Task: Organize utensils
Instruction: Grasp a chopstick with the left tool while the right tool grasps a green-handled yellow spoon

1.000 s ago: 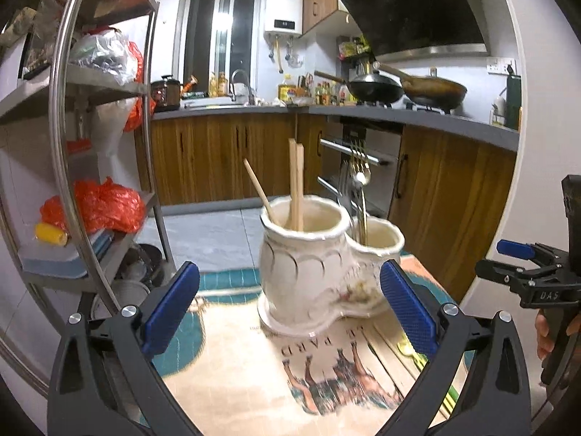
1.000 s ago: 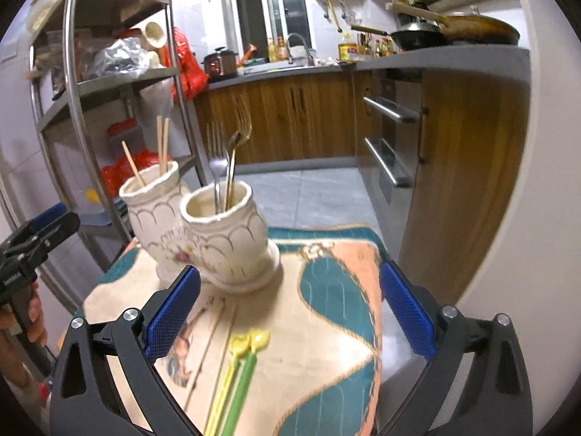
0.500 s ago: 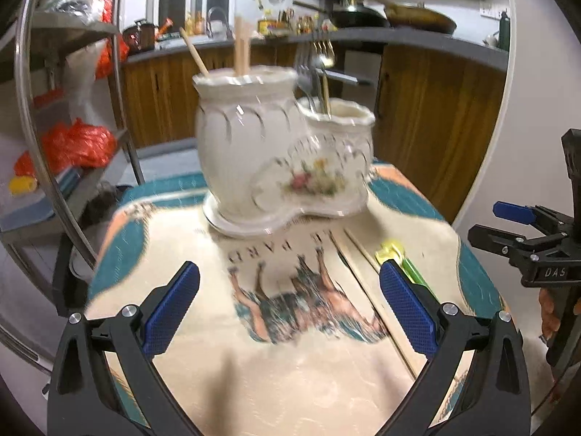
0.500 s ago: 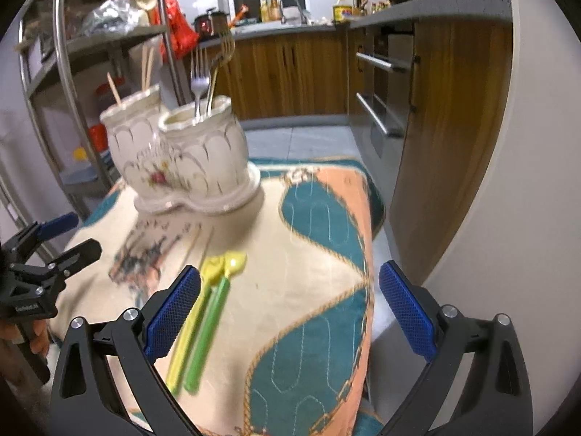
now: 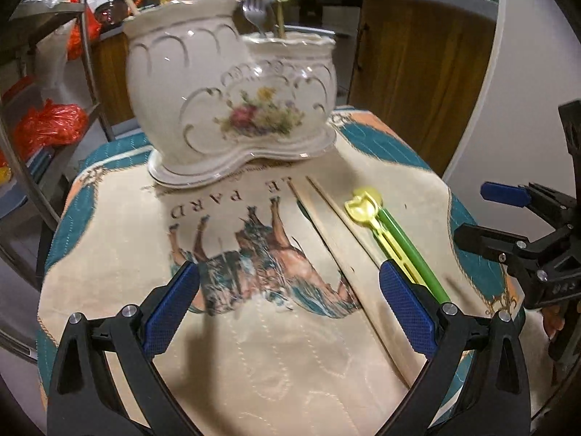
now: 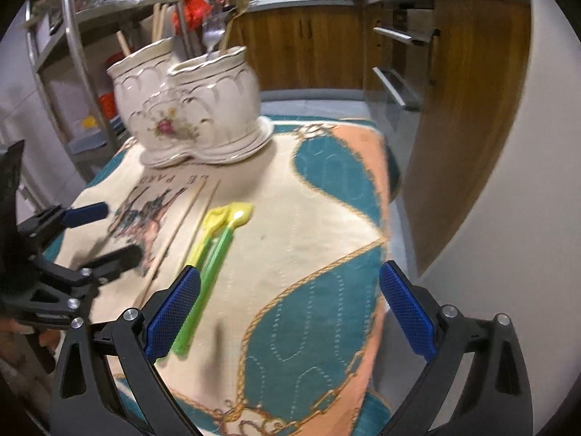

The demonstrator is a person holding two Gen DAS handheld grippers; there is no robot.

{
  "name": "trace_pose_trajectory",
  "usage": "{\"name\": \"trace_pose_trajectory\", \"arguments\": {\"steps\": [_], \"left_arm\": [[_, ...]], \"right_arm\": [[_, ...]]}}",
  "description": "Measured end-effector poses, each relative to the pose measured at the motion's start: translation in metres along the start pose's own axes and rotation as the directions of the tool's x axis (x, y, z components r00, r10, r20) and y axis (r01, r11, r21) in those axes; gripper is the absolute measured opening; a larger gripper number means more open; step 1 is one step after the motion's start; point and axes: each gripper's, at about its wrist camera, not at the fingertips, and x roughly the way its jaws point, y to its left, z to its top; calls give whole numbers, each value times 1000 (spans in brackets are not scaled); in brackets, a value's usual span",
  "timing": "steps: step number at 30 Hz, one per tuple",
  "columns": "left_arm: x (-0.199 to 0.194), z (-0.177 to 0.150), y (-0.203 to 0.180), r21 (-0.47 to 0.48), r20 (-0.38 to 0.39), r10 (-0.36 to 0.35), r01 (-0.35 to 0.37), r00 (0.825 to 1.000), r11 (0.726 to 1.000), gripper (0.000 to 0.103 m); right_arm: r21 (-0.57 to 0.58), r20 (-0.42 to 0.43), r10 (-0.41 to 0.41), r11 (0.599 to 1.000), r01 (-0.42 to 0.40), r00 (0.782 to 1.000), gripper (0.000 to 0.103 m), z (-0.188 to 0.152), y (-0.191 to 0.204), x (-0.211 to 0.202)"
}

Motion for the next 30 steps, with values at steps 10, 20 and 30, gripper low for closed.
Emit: {"name": "trace_pose_trajectory", "arguments": {"steps": [10, 20, 30], "left_arm": [[-1, -5, -13, 57, -48, -63, 66, 997, 996, 63], [3, -7, -24, 142, -96, -76, 89, 992, 986, 10], [-2, -2, 6, 172, -148, 0, 26, 989, 985, 11]], "right_arm": [[-95, -90, 73, 992, -82, 993, 53, -8, 30, 10], [-130, -130, 78, 987, -95, 988, 17, -7, 41, 15], [-121, -150, 38, 991, -56, 988, 18, 2, 25, 18]]}}
